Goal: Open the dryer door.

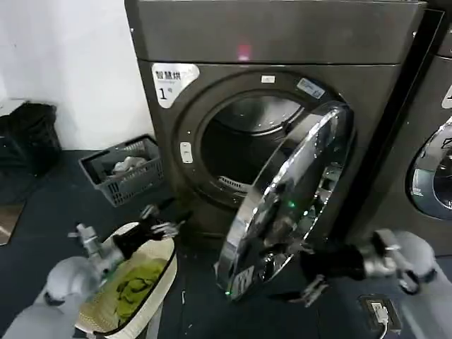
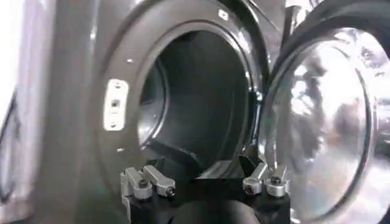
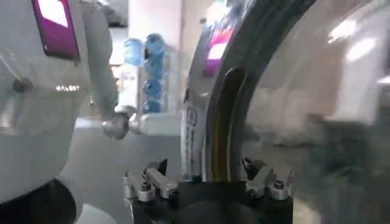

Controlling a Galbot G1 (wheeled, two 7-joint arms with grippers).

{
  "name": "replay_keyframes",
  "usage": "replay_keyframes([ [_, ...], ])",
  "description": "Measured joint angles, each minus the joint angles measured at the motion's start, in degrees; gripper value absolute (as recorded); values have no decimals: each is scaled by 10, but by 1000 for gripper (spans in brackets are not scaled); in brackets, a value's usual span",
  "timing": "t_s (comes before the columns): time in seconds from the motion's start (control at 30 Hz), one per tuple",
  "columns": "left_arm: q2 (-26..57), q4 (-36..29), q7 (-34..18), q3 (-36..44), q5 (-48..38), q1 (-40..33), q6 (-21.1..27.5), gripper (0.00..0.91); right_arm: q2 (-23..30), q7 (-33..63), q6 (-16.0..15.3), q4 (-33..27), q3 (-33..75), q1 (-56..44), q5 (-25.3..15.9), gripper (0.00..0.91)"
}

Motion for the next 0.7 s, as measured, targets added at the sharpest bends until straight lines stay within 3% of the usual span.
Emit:
replay_keyframes([
  [0.33,-2,-4,13,77,-3,-55,-2,907,36,2,7,-62,184,-69,26,907],
  [0.47,2,-14,28,99,-24,-67,4,907,60,16,7,-96,247,-79,9,907],
  [0.7,29,-43,25,147,-50,-94,6,907,98,119,8,-108,380,-106,0,907],
])
